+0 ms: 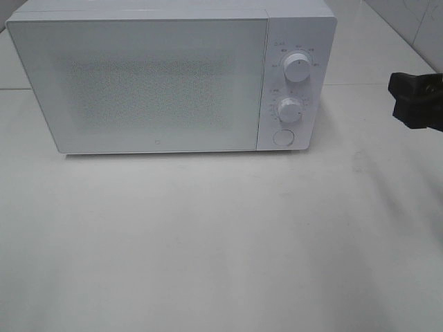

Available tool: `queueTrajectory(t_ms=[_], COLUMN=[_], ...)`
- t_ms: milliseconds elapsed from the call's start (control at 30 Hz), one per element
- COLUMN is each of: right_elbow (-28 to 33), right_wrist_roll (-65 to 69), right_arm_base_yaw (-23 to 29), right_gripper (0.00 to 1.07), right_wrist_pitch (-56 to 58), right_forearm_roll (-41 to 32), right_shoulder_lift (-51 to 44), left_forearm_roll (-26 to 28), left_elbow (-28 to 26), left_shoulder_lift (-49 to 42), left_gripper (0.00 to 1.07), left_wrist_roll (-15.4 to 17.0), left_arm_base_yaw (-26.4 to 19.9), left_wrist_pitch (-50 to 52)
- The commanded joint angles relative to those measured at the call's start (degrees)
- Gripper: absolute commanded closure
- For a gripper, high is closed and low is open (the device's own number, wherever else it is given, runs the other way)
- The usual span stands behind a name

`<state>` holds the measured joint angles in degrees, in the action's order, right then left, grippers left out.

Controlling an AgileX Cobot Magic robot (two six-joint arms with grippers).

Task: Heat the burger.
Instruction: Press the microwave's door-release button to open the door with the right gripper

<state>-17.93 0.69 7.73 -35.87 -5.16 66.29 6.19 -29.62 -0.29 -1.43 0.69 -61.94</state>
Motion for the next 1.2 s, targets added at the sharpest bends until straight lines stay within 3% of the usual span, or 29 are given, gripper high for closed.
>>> queueTrajectory(t_ms=[33,267,367,433,633,700,800,1200], right_elbow=[2.9,4.6,4.6,4.6,4.6,4.1,3.3,-2.4], right_wrist_roll=[-5.7,-6.2,-8.4,-11.5,-12.5,-12.6,-12.6,-12.9], right_arm_base_yaw=[-0.2,1.2,5.6,11.6,17.6,23.4,27.5,37.3], right_gripper=[0.32,0.32,0.32,0.32,0.32,0.32,0.32,0.32], right_wrist_pitch=[-8.9,-12.9,-14.5,-19.0,-23.6,-27.6,-29.5,-31.5], right_forearm_roll=[-6.2,-11.5,-14.7,-19.6,-25.0,-30.7,-34.3,-41.8], right_shoulder_lift=[2.4,6.0,8.2,12.3,16.9,21.0,24.1,31.7], left_forearm_roll=[0.1,0.1,0.1,0.1,0.1,0.1,0.1,0.1], left_elbow=[0.1,0.1,0.1,0.1,0.1,0.1,0.1,0.1], left_shoulder_lift=[-0.8,-0.8,-0.8,-0.8,-0.8,-0.8,-0.7,-0.7], left_gripper=[0.07,0.07,0.07,0.07,0.07,0.07,0.07,0.07], left_wrist_roll=[0.1,0.1,0.1,0.1,0.1,0.1,0.1,0.1], left_arm_base_yaw=[-0.1,-0.1,-0.1,-0.1,-0.1,-0.1,-0.1,-0.1], left_wrist_pitch=[0.6,0.6,0.6,0.6,0.6,0.6,0.6,0.6])
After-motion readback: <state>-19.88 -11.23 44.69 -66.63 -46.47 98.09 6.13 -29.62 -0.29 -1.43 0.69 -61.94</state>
